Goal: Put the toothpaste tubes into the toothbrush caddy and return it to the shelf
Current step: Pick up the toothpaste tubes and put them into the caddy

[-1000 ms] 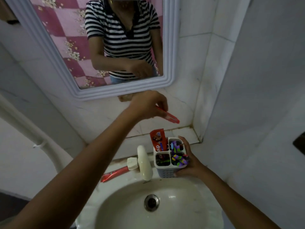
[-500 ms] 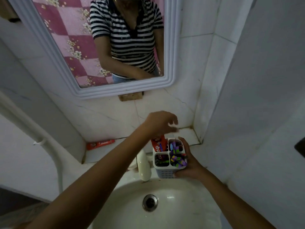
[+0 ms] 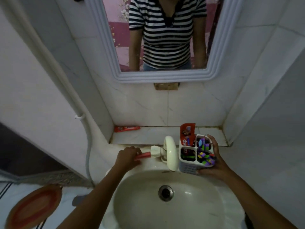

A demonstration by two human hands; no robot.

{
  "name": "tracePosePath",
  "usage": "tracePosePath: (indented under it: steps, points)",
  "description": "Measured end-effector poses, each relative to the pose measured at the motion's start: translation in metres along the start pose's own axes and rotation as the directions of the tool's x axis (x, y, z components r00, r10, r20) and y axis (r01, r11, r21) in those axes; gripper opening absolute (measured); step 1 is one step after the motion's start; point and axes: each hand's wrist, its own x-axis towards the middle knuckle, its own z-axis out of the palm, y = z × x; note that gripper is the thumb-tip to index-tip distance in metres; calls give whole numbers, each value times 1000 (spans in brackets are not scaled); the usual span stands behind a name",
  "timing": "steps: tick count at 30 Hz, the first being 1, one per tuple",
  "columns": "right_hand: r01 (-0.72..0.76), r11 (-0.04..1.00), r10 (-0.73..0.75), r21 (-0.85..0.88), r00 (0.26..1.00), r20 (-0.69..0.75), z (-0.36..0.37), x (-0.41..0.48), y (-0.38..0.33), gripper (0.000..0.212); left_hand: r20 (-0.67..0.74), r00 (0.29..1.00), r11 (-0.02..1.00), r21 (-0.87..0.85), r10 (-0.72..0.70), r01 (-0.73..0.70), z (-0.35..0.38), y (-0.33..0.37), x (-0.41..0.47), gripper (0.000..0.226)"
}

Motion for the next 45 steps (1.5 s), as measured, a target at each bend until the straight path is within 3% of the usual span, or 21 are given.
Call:
tracePosePath:
  steps: [4,7,9,12,15,18,22,26,29,33,36,39,42,45]
  points:
    - [-18,1000,18,10,1000,-13,0,-1,-9,147,-100,994,997,62,-35,42,5,8,12,19]
    - [-34,999,34,-4,999,-16,2,-2,-14,145,-126,988,985,-155,-90,70,-6,1,17,21]
    - [-37,999,37,-19,999,-28,2,-2,-14,148,-247,956,933,-356,-158,62,-23,-2,14,26]
    - [-31,999,30,-31,999,-37,1,-3,-12,146,-431,879,835,-545,-202,-75,-66,13,6,25]
    - [-14,999,12,-32,999,-41,1,0,-9,142,-482,872,711,-643,-88,-284,-129,50,-5,33]
    - [-24,1000,24,-16,999,-31,2,0,-9,140,-486,860,741,-517,158,-428,-185,91,-19,27]
    - [-54,999,54,6,998,-25,2,-2,-9,142,-283,866,833,-268,412,-484,-214,134,-23,19]
    - [-71,997,71,10,997,-17,2,-2,-9,142,-97,875,878,-22,474,-478,-189,168,-9,24]
    - [-73,997,73,7,997,-12,2,-1,-10,142,-15,864,863,58,504,-502,-162,182,-2,30]
    - [-68,998,69,11,998,-17,3,-2,-11,141,-103,838,842,-20,535,-540,-149,172,5,28]
    - [-56,998,56,27,998,-15,4,-1,-13,139,-273,821,790,-243,501,-563,-154,140,3,23]
    - [-31,999,33,42,999,-34,4,-4,-19,140,-479,834,767,-415,273,-489,-141,96,7,22]
    - [-28,995,32,91,998,-49,6,-5,-23,143,-485,874,887,-406,-3,-222,-99,36,32,20]
    - [13,994,-9,104,999,-42,9,-2,-25,145,-375,922,970,-241,-95,1,-74,-14,57,35]
